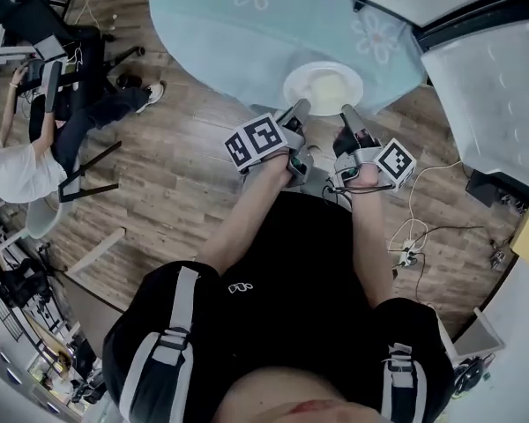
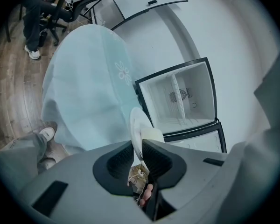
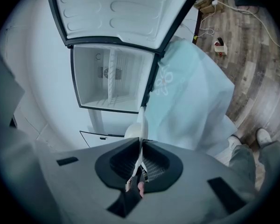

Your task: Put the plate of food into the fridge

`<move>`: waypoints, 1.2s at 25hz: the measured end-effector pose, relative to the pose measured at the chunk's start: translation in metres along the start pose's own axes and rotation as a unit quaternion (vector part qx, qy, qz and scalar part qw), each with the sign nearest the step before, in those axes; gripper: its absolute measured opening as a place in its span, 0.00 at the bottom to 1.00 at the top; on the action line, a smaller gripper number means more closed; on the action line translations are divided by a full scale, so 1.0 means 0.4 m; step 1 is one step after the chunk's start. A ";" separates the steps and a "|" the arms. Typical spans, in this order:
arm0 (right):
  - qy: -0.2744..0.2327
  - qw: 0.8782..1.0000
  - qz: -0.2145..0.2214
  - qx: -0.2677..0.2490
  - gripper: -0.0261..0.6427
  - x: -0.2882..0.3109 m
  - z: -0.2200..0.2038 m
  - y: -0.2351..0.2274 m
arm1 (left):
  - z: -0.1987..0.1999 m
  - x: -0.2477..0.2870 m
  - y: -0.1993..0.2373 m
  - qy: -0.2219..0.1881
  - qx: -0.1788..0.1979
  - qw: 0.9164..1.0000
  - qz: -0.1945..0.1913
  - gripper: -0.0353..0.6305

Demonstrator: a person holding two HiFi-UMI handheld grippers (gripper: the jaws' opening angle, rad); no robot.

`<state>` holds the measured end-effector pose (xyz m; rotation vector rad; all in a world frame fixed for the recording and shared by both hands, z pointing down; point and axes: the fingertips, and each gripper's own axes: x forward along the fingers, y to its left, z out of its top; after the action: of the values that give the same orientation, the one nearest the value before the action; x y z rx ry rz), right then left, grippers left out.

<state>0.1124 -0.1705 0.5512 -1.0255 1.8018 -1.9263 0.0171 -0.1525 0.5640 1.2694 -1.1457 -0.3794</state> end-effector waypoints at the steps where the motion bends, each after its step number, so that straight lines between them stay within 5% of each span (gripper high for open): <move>1: -0.004 1.000 0.003 0.000 0.08 0.020 0.013 0.011 | 0.021 0.013 -0.011 0.001 0.009 1.000 -0.001 0.14; 11: -0.033 0.999 0.026 -0.017 0.08 0.222 0.106 0.131 | 0.255 0.129 -0.113 0.016 0.024 0.999 -0.037 0.12; 21: -0.121 0.992 0.012 -0.042 0.08 0.223 0.257 0.163 | 0.259 0.283 -0.216 0.098 0.046 0.990 -0.086 0.12; 30: -0.126 0.991 -0.004 -0.034 0.08 0.317 0.389 0.125 | 0.324 0.435 -0.242 0.102 0.059 0.990 -0.072 0.12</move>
<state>0.1173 -0.3763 0.5322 -1.2379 1.7310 -1.6638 0.0196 -0.3889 0.5423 1.4647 -0.9172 -0.2822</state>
